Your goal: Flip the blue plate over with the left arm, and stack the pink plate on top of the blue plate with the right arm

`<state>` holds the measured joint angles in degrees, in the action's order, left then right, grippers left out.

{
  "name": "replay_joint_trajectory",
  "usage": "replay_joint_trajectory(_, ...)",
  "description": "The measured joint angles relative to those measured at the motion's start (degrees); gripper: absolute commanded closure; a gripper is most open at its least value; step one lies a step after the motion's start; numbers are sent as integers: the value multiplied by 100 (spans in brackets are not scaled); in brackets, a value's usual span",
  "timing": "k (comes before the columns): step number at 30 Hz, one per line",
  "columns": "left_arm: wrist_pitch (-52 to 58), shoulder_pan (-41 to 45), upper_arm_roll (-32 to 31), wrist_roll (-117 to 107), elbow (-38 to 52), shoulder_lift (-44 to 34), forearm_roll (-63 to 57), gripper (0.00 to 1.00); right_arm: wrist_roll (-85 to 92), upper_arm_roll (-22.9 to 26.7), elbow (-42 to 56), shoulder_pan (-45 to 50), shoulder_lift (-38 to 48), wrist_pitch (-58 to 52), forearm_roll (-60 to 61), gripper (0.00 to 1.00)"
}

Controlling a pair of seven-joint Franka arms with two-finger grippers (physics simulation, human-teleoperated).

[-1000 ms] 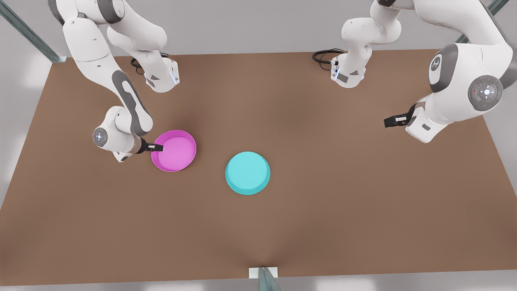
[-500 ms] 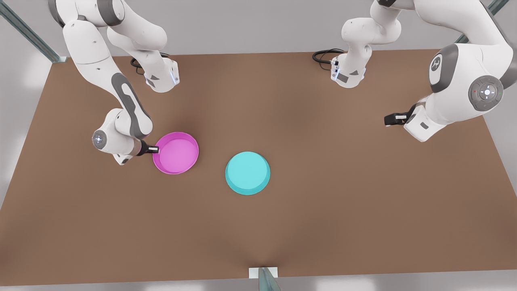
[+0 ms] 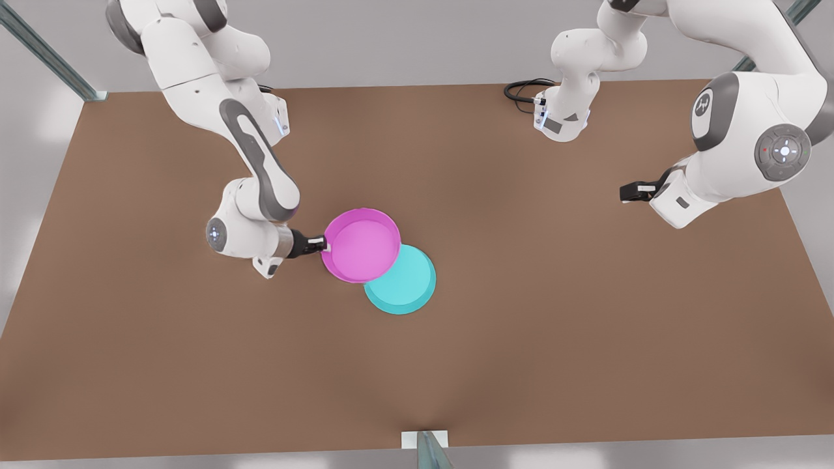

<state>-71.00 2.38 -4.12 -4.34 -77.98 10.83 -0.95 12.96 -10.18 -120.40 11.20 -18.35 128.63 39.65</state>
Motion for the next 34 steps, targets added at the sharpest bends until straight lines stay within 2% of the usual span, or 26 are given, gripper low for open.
replay_joint_trajectory(5, 7, 0, 0, 42, 0, 7, 0, 0, -238, 5, 463, 851, -568, 554, 350, 79)
replay_joint_trajectory(11, 25, 1, 0, 73, 0, -15, 17, 0, -533, 29, 767, 890, -796, 865, 442, 79)
replay_joint_trajectory(12, 33, 4, 0, 77, 0, -19, 19, 0, -576, 32, 767, 880, -801, 889, 443, 12)
replay_joint_trajectory(13, 42, 4, 0, 80, 0, -20, 21, 0, -626, 39, 767, 873, -806, 907, 439, 0)
replay_joint_trajectory(20, 77, 3, 0, 95, 0, -22, 21, 0, -940, 135, 754, 878, -726, 937, 397, 0)
replay_joint_trajectory(22, 115, 0, 0, 103, 0, -23, 12, 0, -1042, 822, 1118, 898, -634, 519, 128, 0)
replay_joint_trajectory(23, 157, 0, 4, 109, 0, -23, 7, 0, -1083, 1318, 1668, 815, -660, 83, -261, 0)
replay_joint_trajectory(24, 204, -4, 6, 116, 13, -15, 4, 0, -1116, 1616, 2627, 552, -750, -531, -887, 0)
replay_joint_trajectory(26, 286, -5, 19, 124, 36, -1, -3, 0, -1169, 1827, 4493, 323, -723, -1961, -2441, 0)
replay_joint_trajectory(28, 409, 14, 155, 151, 17, 2, 30, 0, -1208, 1849, 5837, 441, -585, -3298, -3498, 0)
replay_joint_trajectory(29, 467, -7, 217, 166, 17, -16, 72, 0, -1224, 1772, 6126, 435, -432, -3843, -3843, 0)
replay_joint_trajectory(30, 523, -40, 229, 180, 20, -55, 129, 0, -1241, 1524, 6118, 207, -194, -4297, -4107, 0)
replay_joint_trajectory(32, 580, -40, 202, 221, 90, -57, 320, 0, -1272, 1139, 5289, -288, 618, -4809, -4462, 0)
replay_joint_trajectory(34, 521, 34, 176, 266, 258, 81, 474, 0, -1299, 1001, 4849, -514, 987, -5097, -4670, 0)
